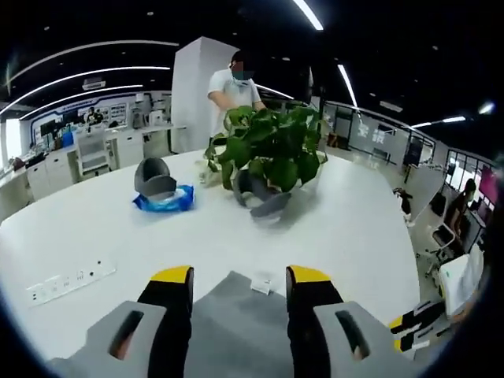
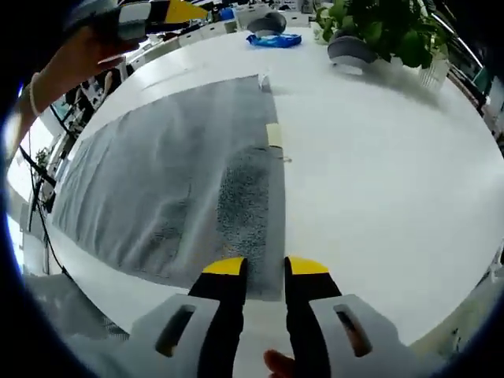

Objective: Fold the towel on the table until its edges align and the towel forms a compact rectangular stack.

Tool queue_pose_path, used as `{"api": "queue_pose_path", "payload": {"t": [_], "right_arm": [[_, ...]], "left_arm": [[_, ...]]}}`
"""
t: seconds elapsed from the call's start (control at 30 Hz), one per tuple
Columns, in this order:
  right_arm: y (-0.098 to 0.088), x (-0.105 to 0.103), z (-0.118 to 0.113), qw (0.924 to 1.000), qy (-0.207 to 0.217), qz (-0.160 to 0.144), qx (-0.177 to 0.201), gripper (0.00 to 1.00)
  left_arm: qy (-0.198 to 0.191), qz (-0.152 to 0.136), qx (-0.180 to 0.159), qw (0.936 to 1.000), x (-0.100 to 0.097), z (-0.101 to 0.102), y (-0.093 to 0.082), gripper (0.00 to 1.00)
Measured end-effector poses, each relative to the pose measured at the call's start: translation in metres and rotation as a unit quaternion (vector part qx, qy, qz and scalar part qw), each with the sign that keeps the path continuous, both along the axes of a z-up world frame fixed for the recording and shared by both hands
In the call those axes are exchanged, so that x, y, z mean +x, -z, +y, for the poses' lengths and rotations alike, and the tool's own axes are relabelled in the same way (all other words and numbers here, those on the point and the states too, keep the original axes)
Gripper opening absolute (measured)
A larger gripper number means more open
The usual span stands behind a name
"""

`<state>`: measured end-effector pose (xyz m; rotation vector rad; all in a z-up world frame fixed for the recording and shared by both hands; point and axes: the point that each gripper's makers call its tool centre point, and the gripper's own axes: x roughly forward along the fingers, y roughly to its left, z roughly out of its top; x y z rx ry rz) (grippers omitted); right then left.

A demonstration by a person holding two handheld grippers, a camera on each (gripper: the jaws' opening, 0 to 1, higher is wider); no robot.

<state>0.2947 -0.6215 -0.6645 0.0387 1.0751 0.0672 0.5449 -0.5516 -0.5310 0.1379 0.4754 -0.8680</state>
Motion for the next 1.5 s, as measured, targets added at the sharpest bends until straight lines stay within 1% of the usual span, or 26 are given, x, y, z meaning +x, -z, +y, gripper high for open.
{"api": "queue_pose_path", "payload": {"t": [0.03, 0.07, 0.1, 0.2, 0.3, 0.4, 0.5, 0.63, 0.73, 0.83, 1.0, 1.17, 1.27, 1.3, 1.4, 1.5], "right_arm": [[0.000, 0.000, -0.001, 0.9999, -0.006, 0.001, -0.009, 0.15], [0.001, 0.000, -0.001, 0.9996, -0.017, 0.004, -0.024, 0.15], [0.001, 0.001, 0.000, 0.9992, -0.024, 0.004, -0.030, 0.15], [0.001, 0.001, 0.002, 0.9993, -0.025, 0.003, -0.027, 0.12], [0.001, 0.002, 0.001, 0.9994, -0.025, 0.002, -0.024, 0.08], [0.001, 0.002, 0.002, 0.9995, -0.024, 0.001, -0.022, 0.07], [0.001, 0.002, 0.004, 0.9992, -0.031, 0.002, -0.026, 0.05], [0.001, 0.002, 0.006, 0.9989, -0.038, 0.003, -0.029, 0.03], [0.001, 0.001, 0.008, 0.9985, -0.046, 0.002, -0.031, 0.01], [0.001, 0.002, 0.009, 0.9981, -0.051, 0.003, -0.034, 0.01], [0.001, 0.001, 0.009, 0.9975, -0.060, 0.002, -0.038, 0.01], [0.001, 0.002, 0.009, 0.9976, -0.060, 0.001, -0.034, 0.01], [0.001, 0.002, 0.009, 0.9977, -0.059, 0.001, -0.033, 0.00], [0.001, 0.002, 0.009, 0.9976, -0.060, 0.001, -0.034, 0.00], [0.001, 0.002, 0.009, 0.9975, -0.061, 0.000, -0.035, 0.00], [0.001, 0.002, 0.010, 0.9976, -0.061, 0.000, -0.034, 0.00]], "left_arm": [[-0.002, 0.006, 0.003, 1.0000, 0.004, -0.002, 0.008, 0.49], [-0.002, 0.008, 0.004, 1.0000, 0.006, -0.004, 0.012, 0.49], [-0.003, 0.011, 0.004, 0.9999, 0.009, -0.006, 0.017, 0.49], [-0.001, 0.023, 0.011, 0.9997, 0.014, -0.015, 0.037, 0.48], [0.003, 0.032, 0.016, 0.9994, 0.010, -0.019, 0.046, 0.47], [0.008, 0.035, 0.021, 0.9991, 0.002, -0.019, 0.043, 0.45], [0.015, 0.015, 0.026, 0.9994, 0.001, -0.019, 0.033, 0.45], [0.009, 0.004, 0.014, 0.9999, 0.006, -0.022, 0.023, 0.45], [0.001, 0.001, 0.011, 0.9999, 0.010, -0.023, 0.021, 0.45], [0.002, 0.001, 0.013, 0.9999, 0.012, -0.026, 0.024, 0.45], [0.007, 0.003, 0.026, 0.9996, 0.017, -0.034, 0.041, 0.45], [0.001, 0.018, 0.030, 0.9994, 0.024, -0.041, 0.065, 0.45], [0.004, 0.014, 0.039, 0.9991, 0.026, -0.045, 0.077, 0.44], [0.005, 0.014, 0.040, 0.9991, 0.027, -0.046, 0.078, 0.44], [0.005, 0.017, 0.044, 0.9989, 0.031, -0.049, 0.090, 0.44], [0.002, 0.021, 0.051, 0.9985, 0.033, -0.048, 0.099, 0.40]]}}
